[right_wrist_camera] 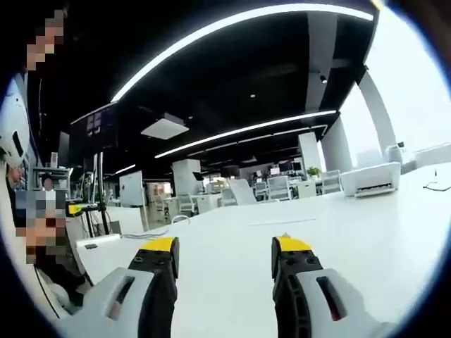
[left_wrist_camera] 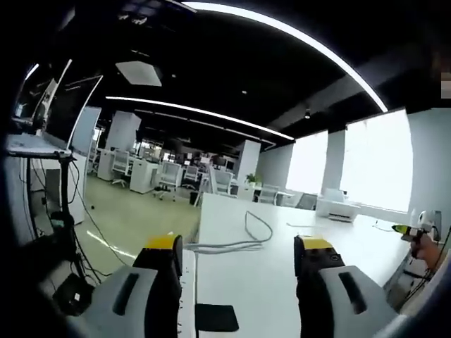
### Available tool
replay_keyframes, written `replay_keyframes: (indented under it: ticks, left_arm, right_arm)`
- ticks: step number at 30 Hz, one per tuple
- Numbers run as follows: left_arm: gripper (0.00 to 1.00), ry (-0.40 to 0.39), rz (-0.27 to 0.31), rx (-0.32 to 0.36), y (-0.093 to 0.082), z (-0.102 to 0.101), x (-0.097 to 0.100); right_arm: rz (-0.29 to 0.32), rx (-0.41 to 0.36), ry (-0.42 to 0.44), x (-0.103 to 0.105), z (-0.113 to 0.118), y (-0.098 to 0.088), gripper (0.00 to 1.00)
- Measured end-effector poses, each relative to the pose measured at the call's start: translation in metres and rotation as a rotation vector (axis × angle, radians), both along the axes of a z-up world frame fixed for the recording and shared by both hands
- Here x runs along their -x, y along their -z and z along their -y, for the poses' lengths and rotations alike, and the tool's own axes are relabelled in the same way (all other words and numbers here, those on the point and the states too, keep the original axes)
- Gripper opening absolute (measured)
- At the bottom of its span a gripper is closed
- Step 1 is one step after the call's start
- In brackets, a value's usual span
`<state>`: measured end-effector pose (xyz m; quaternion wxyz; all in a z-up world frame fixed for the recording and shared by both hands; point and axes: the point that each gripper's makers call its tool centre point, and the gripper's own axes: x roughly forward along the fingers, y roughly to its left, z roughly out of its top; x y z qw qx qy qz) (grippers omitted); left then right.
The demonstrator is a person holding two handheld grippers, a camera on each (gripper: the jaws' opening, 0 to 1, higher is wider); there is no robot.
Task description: Pick up the power strip scattered on the table, fix it on the side mounting bracket of the table, and press the switch
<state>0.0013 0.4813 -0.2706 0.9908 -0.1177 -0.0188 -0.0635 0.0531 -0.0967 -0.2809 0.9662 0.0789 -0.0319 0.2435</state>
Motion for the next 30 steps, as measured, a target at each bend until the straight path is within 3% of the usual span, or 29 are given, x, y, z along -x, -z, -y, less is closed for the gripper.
replay_keyframes:
  ticks: [5, 14, 18, 22, 25, 28, 30]
  left_arm:
    - [0.64, 0.001, -0.012, -0.008, -0.006, -0.010, 0.003]
    - [0.59, 0.045, -0.155, -0.005, 0.000, -0.025, 0.009]
    - [0.62, 0.049, -0.226, -0.085, 0.008, -0.029, 0.008]
    - [0.63, 0.069, -0.278, -0.091, 0.013, -0.026, 0.004]
    - [0.62, 0.062, -0.328, -0.152, 0.017, -0.031, 0.002]
    - [0.59, 0.049, -0.412, -0.182, 0.023, -0.036, 0.001]
    - [0.59, 0.050, -0.435, -0.198, 0.024, -0.037, 0.000]
  right_arm:
    - [-0.013, 0.001, 0.002, 0.000, -0.001, 0.004, 0.49]
    - [-0.011, 0.014, -0.015, 0.004, -0.005, 0.003, 0.49]
    - [-0.012, 0.004, -0.016, 0.003, -0.006, 0.004, 0.49]
    - [-0.011, 0.005, -0.022, 0.004, -0.010, 0.004, 0.49]
    - [-0.013, 0.005, -0.027, 0.004, -0.011, 0.006, 0.49]
    - [-0.024, 0.002, -0.029, 0.002, -0.009, 0.010, 0.49]
    - [-0.026, -0.001, -0.027, 0.001, -0.008, 0.010, 0.48]
